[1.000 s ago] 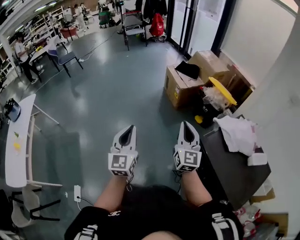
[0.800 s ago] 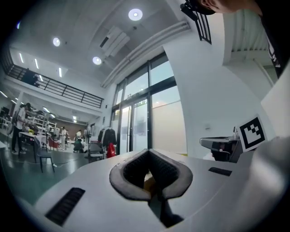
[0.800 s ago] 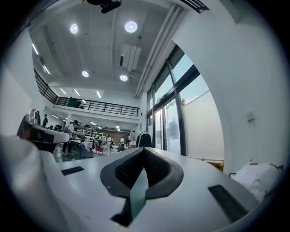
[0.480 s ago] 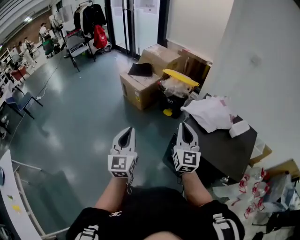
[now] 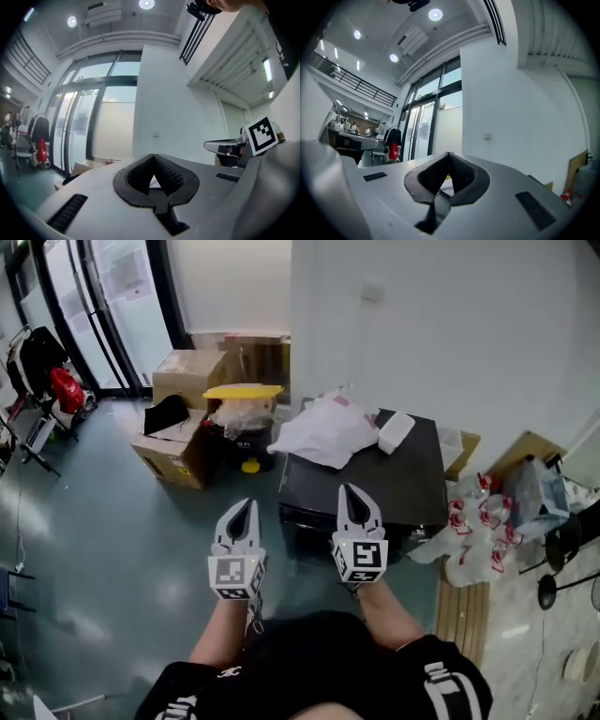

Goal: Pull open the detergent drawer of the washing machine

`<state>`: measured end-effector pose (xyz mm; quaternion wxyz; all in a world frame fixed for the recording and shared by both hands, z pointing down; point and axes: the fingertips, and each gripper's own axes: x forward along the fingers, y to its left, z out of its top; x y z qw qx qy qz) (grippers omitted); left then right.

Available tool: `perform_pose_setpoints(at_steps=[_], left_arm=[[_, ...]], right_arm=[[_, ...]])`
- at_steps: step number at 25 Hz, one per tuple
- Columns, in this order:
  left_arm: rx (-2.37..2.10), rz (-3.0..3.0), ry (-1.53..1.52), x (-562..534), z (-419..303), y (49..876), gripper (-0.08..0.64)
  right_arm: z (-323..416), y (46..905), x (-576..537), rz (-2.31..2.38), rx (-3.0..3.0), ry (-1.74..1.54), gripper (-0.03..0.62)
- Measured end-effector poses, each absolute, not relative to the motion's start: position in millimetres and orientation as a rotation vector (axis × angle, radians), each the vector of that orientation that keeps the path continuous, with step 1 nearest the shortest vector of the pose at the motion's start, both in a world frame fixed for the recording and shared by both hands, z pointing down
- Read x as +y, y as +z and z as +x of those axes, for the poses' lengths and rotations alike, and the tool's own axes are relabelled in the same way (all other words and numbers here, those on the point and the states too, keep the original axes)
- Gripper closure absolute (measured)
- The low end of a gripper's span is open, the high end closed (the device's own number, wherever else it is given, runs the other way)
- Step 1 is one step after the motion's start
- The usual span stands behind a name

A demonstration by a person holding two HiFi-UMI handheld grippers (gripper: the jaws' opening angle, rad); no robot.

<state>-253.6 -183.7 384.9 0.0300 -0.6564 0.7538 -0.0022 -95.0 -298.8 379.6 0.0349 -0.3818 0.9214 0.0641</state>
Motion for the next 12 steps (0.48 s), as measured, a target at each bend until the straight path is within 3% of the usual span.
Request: perform_pose_setpoints(at_steps=[12], left_arm=[[1.907,-2.396,-0.026,-224,-168,389,0.568]], right_arm=[[5,391,-264,-1.588,2.611,0.201,0.589]])
